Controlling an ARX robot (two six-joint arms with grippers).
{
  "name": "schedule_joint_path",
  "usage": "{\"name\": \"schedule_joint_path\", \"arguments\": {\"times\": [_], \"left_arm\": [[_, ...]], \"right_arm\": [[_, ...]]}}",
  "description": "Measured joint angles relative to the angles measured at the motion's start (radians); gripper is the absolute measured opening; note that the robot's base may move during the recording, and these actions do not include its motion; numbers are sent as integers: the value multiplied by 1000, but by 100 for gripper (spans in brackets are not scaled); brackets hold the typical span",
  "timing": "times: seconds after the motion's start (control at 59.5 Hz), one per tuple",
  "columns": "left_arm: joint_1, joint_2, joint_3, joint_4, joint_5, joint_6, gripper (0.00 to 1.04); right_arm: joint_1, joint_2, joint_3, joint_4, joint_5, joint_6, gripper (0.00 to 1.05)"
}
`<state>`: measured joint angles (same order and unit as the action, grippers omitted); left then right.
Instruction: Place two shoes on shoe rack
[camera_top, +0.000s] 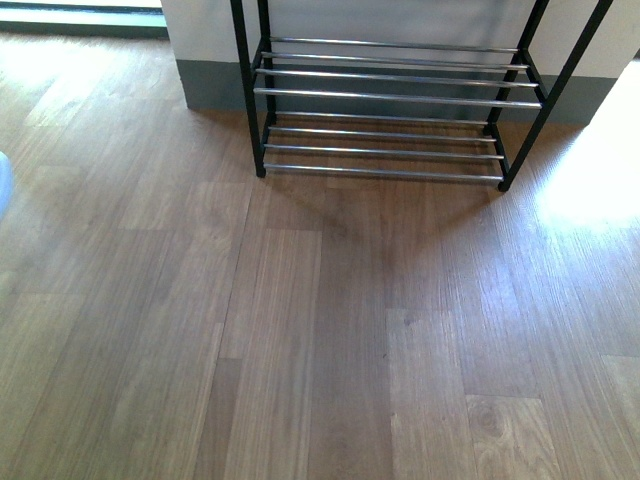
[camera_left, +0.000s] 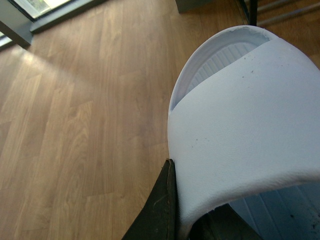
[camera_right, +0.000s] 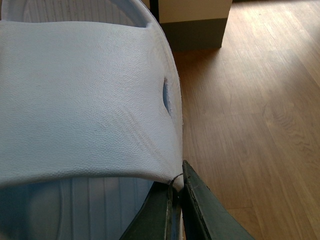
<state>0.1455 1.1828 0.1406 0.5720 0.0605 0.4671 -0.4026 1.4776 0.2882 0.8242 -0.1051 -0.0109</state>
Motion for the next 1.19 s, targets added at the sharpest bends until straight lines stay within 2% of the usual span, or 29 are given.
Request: {"name": "schedule_joint_path", "arguments": {"times": [0.084, 0.185, 0.286, 0.386, 0.537, 0.722, 1.192], "left_arm": [[79, -314, -1, -252, 66, -11, 2], [127, -510, 0, -420, 95, -17, 2], [124, -645, 13, -558, 105, -21, 2], [82, -748, 40, -655, 86, -18, 2], [-14, -866, 77, -737, 0, 2, 2], [-83, -954, 103, -835, -56, -12, 2], [-90, -962, 103, -843, -61, -21, 2]], "right_arm": [[0, 0, 0, 0, 0, 0, 1], [0, 0, 0, 0, 0, 0, 1], [0, 0, 0, 0, 0, 0, 1], [0, 0, 0, 0, 0, 0, 1], [0, 0, 0, 0, 0, 0, 1], [0, 0, 0, 0, 0, 0, 1], [0, 0, 0, 0, 0, 0, 1]]}}
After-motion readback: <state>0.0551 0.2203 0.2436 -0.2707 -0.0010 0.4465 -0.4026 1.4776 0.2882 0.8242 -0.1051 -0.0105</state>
